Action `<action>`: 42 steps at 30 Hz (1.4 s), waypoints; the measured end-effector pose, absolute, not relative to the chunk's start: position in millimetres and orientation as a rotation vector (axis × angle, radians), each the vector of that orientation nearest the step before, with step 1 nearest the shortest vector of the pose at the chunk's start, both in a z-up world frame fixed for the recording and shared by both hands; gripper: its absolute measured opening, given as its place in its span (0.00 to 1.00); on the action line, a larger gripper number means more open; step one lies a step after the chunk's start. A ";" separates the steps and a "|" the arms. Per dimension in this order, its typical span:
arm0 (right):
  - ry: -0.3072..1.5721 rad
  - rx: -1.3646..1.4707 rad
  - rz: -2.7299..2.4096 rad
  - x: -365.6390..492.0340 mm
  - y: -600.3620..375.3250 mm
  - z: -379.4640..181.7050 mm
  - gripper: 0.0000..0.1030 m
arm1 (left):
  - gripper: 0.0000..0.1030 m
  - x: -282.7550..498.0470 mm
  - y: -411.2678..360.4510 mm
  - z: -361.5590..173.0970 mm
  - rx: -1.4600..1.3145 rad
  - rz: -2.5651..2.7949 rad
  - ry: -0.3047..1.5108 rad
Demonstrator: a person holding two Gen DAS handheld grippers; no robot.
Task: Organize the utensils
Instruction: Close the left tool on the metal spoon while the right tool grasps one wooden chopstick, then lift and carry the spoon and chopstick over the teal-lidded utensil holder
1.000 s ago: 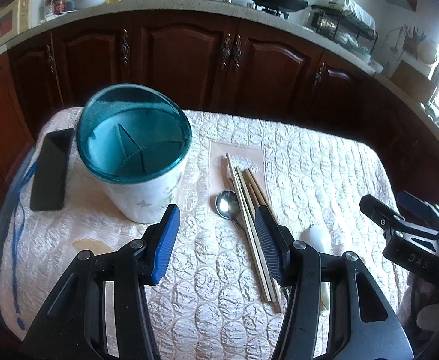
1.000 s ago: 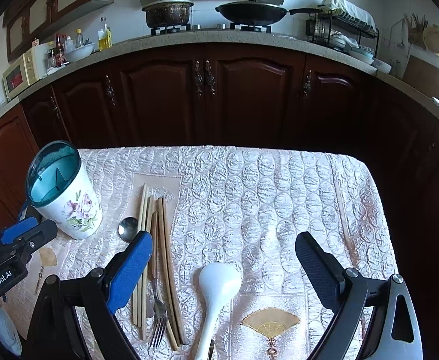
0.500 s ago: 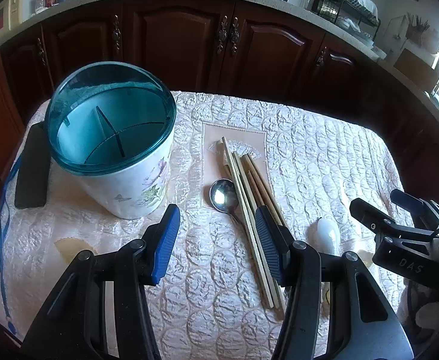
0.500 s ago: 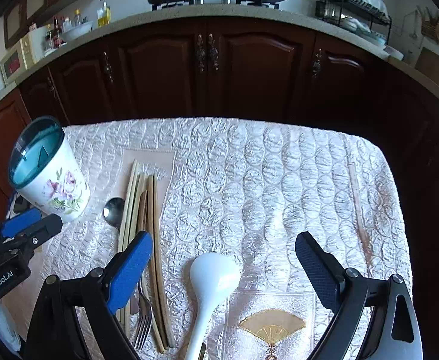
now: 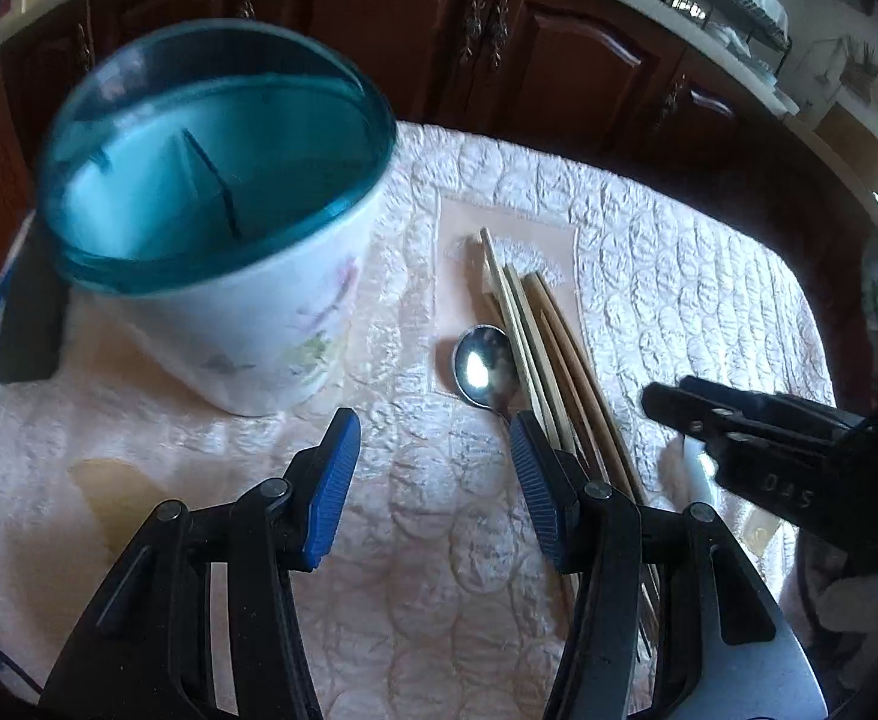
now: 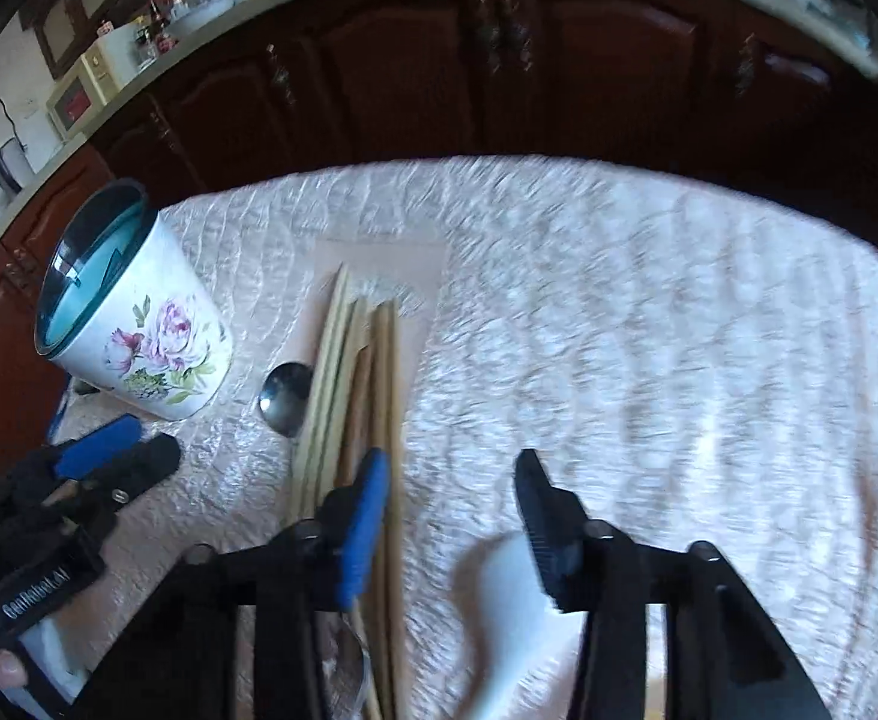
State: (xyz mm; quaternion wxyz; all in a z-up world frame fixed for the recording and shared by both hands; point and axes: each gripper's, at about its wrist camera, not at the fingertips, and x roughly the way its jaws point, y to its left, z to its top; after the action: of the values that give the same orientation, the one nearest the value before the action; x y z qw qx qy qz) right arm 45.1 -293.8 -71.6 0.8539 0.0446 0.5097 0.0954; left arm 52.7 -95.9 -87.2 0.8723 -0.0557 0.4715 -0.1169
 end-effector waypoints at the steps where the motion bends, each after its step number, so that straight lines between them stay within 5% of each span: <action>1: 1.089 0.100 0.218 49.6 -291.1 -77.0 0.32 | 0.50 54.5 -97.4 -89.8 -0.113 -0.242 0.987; 14: 1.177 0.245 0.361 86.4 -285.7 -112.6 0.13 | 0.44 85.1 -115.9 -118.8 -0.127 -0.196 0.970; 16: 1.171 0.242 0.374 86.1 -287.8 -110.2 0.05 | 0.37 87.9 -118.3 -119.5 -0.132 -0.198 0.960; 19: 1.170 0.221 0.367 77.2 -302.7 -102.7 0.05 | 0.14 94.3 -123.7 -122.5 -0.136 -0.208 0.960; 26: 1.160 0.223 0.338 58.0 -326.4 -96.2 0.05 | 0.03 83.3 -115.5 -115.5 -0.163 -0.261 0.951; 40: 1.205 0.215 0.293 14.6 -340.9 -92.1 0.08 | 0.04 19.9 -57.2 -112.9 -0.128 -0.264 1.032; 42: 1.201 0.178 0.271 21.5 -338.0 -90.4 0.10 | 0.23 22.9 -53.0 -115.4 -0.142 -0.265 1.041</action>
State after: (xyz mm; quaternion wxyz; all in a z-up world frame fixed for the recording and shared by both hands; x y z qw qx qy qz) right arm 21.5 -338.0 -90.4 0.8126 0.0835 0.5627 0.1270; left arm 22.9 -53.0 -115.4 0.8569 -0.0674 0.4952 -0.1261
